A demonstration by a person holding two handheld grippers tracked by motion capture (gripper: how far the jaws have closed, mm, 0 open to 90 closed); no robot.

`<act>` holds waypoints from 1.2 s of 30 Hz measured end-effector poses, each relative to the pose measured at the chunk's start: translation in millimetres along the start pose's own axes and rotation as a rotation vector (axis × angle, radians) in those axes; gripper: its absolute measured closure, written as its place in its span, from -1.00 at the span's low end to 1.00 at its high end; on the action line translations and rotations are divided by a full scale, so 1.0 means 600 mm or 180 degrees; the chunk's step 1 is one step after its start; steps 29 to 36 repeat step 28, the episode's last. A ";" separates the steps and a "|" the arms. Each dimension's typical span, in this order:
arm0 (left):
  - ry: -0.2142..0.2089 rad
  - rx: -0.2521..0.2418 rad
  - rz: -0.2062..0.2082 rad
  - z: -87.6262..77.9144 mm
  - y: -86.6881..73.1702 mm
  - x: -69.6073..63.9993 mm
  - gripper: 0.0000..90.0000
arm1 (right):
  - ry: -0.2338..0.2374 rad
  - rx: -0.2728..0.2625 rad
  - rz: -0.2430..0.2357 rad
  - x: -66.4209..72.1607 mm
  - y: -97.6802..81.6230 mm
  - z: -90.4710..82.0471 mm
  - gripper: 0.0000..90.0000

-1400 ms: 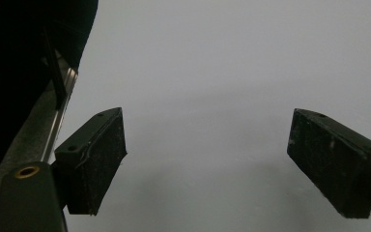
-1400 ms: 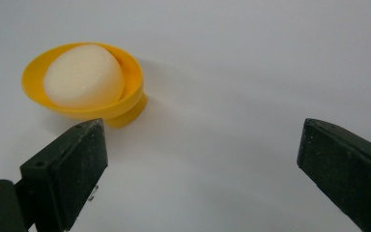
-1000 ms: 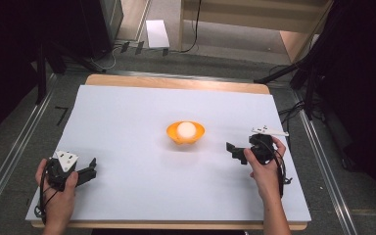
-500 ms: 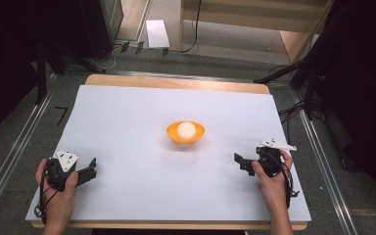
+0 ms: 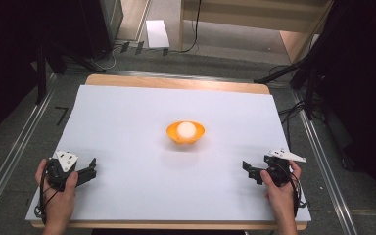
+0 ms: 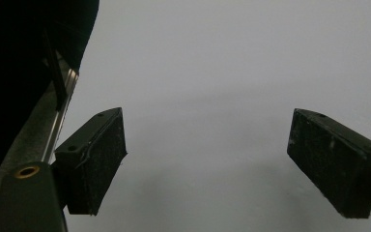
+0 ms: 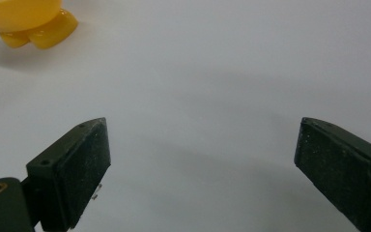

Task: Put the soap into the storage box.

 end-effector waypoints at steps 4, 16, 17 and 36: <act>0.0002 0.0000 0.0000 0.000 0.000 0.000 -0.68 | -0.0026 -0.0012 0.0015 -0.014 -0.016 -0.008 -0.86; 0.0011 -0.0001 -0.0002 0.000 0.000 0.000 -0.68 | -0.0151 -0.0042 0.0141 -0.053 -0.048 -0.040 -0.86; 0.0011 -0.0003 -0.0002 0.000 0.000 0.000 -0.68 | -0.0166 -0.0046 0.0139 -0.056 -0.050 -0.042 -0.86; 0.0026 0.0028 0.0029 0.001 0.000 -0.001 -0.68 | -0.0048 -0.0261 0.0322 -0.072 -0.065 -0.058 -0.85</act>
Point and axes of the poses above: each handheld gripper's, and its own axes: z roughly forward along the jaws, y roughly out of its top, x roughly to its left, the point moved 6 cm from there along z, roughly forward along the jaws, and after that the axes turned 6 degrees about x, right-handed, at the moved point
